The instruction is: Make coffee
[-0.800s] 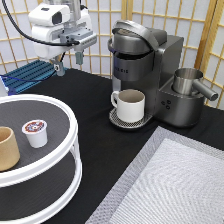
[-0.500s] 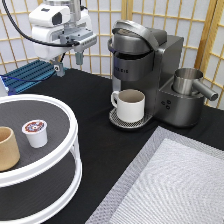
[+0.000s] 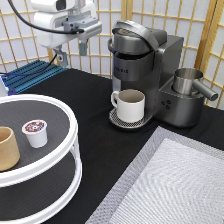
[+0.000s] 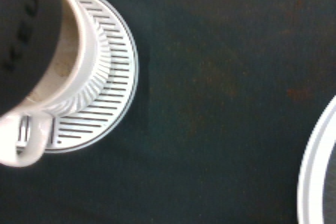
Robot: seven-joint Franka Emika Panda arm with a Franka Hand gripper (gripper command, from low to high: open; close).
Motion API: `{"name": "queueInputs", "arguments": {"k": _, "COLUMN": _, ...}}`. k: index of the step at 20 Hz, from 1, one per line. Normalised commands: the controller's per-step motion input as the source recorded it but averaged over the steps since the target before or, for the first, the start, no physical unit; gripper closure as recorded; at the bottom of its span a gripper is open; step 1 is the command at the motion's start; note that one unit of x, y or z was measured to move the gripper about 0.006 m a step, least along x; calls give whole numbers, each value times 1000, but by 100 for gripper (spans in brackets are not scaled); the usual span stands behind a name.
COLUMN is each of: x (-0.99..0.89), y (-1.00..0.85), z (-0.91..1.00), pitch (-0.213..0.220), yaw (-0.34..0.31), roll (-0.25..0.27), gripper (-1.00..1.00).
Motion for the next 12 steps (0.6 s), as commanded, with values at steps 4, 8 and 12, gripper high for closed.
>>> {"name": "queueInputs", "arguments": {"k": 4, "x": 926, "y": 59, "z": 745, "pitch": 152, "yaw": -35, "roll": 0, "gripper": -100}}
{"name": "queueInputs", "arguments": {"k": 8, "x": 943, "y": 77, "z": 747, "pitch": 145, "yaw": -33, "roll": 0, "gripper": -100}}
{"name": "queueInputs", "arguments": {"k": 12, "x": 943, "y": 82, "z": 724, "pitch": 137, "yaw": -35, "roll": 15, "gripper": -100}}
